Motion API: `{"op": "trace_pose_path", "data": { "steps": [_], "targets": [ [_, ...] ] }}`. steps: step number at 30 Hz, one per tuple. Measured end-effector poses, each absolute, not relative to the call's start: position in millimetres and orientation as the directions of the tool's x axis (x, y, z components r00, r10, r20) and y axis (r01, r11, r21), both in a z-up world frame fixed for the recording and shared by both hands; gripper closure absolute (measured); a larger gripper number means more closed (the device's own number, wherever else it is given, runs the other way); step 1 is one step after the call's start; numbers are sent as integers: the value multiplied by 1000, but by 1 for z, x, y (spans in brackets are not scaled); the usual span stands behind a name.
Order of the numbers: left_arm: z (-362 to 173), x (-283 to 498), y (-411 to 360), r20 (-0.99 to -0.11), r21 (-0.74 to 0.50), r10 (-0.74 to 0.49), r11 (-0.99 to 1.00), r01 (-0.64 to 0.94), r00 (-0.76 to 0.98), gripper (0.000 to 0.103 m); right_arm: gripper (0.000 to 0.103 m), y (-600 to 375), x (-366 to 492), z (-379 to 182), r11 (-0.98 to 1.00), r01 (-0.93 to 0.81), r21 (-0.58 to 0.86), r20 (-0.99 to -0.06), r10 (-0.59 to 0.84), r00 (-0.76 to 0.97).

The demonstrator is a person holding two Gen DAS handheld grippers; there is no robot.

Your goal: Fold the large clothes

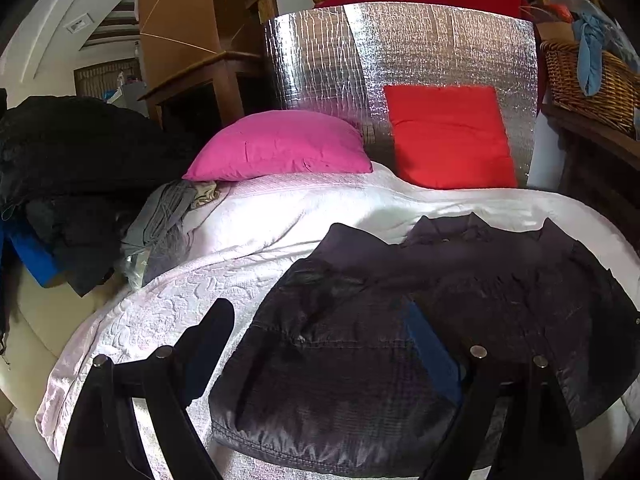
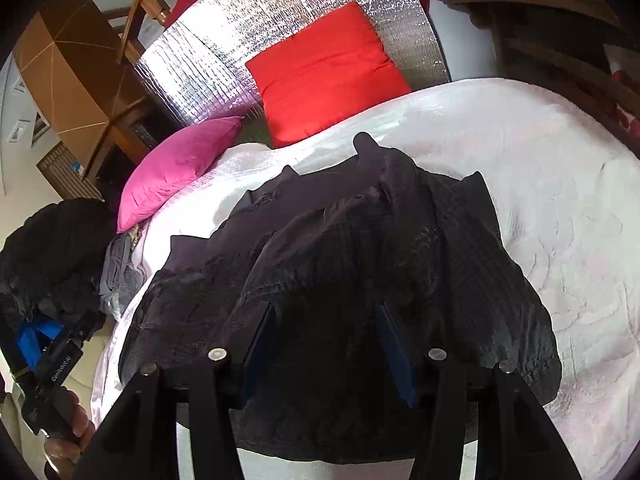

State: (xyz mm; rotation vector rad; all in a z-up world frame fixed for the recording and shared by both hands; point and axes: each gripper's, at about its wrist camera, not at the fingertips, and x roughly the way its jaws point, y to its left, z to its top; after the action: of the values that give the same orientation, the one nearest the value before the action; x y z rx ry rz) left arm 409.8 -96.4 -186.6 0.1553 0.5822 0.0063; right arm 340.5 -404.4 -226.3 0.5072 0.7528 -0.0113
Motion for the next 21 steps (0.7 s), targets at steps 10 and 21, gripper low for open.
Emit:
{"op": "trace_pose_path", "data": {
  "steps": [10,21],
  "targets": [
    [-213,431,-98,-641,139,29,987,79,767,15,46,-419,336,-223,864,194,465,-630,170,758],
    [-286,481,-80,-783,173,122,985,26,610,10,45,-435,360,-252,857,258,446,-694,149,704]
  ]
}}
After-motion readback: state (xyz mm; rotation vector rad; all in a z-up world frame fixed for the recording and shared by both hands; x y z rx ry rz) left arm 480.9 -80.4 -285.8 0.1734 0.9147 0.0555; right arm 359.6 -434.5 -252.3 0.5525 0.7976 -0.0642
